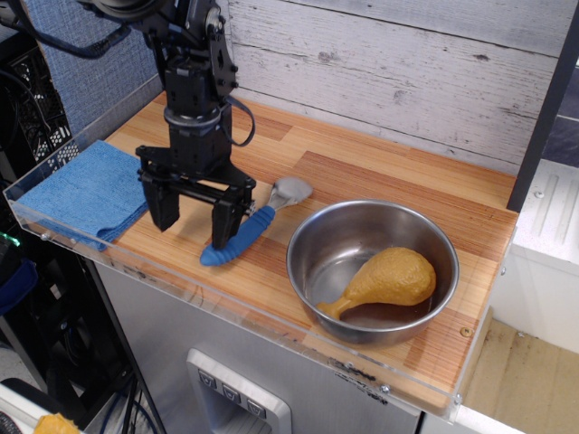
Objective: Put the spoon on top of a napkin.
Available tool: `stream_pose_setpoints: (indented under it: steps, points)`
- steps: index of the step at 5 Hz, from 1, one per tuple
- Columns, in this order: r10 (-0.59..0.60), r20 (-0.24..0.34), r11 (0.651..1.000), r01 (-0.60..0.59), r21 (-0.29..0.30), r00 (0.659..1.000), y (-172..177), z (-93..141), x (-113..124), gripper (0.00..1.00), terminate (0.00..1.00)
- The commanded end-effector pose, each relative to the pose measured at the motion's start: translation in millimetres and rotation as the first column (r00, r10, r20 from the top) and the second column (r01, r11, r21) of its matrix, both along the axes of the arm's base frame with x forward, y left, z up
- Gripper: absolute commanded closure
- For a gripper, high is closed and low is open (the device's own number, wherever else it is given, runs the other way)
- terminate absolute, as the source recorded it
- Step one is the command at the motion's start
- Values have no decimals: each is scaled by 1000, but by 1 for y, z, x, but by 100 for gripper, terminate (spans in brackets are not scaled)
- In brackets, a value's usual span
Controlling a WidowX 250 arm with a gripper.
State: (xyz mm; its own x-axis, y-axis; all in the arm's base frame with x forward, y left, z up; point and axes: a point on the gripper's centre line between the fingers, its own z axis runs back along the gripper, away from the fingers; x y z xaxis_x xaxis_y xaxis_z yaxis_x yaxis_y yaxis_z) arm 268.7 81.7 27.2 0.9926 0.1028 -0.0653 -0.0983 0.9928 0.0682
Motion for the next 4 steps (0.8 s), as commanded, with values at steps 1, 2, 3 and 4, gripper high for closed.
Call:
stream_pose_setpoints:
  steps: [1, 2, 3, 4]
  points:
    - [-123, 167, 991, 114, 65, 978, -38, 63, -2, 0, 0]
    - [-123, 124, 991, 115, 70, 985, -38, 50, -2, 0, 0]
    - [-90, 54, 992, 85, 88, 994, -20, 27, 0, 0, 0]
    - [-65, 9, 992, 64, 113, 998, -4, 15, -1, 0, 0]
